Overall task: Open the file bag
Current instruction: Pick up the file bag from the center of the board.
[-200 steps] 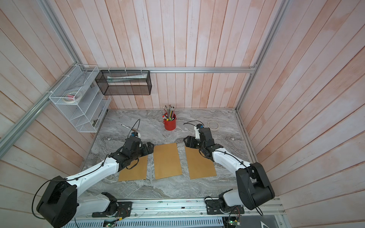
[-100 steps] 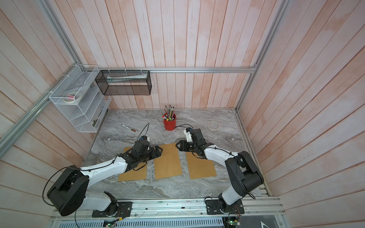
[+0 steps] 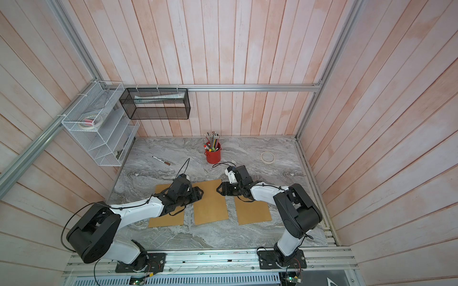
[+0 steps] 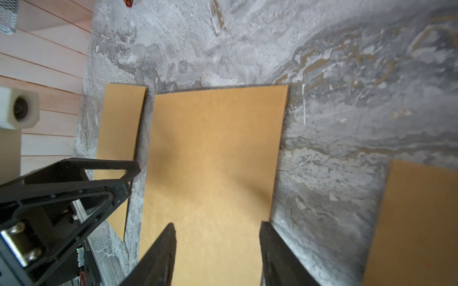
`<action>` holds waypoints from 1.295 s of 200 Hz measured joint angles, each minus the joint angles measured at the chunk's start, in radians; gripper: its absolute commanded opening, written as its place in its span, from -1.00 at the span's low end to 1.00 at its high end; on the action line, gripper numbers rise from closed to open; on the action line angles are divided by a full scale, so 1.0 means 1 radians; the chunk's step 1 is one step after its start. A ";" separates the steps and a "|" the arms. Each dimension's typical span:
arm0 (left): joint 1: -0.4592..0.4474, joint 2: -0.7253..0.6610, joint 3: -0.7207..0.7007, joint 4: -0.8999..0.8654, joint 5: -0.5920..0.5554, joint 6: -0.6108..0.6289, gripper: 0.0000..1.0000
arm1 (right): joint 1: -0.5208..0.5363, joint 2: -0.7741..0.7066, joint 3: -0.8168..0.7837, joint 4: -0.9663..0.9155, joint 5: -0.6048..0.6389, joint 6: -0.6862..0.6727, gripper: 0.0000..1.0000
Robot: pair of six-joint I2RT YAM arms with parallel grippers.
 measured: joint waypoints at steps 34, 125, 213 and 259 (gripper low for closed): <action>0.000 0.012 -0.008 0.002 -0.001 -0.005 0.27 | 0.000 0.019 -0.006 -0.002 -0.011 0.002 0.09; 0.000 0.042 -0.011 0.006 -0.006 -0.013 0.01 | 0.000 0.030 -0.025 -0.002 -0.016 0.004 0.09; 0.000 0.083 -0.011 0.081 -0.012 -0.020 -0.06 | -0.010 0.057 -0.031 0.061 -0.096 0.027 0.08; 0.000 0.095 -0.011 0.111 -0.013 -0.020 -0.06 | -0.011 0.058 -0.061 0.104 -0.179 0.066 -0.07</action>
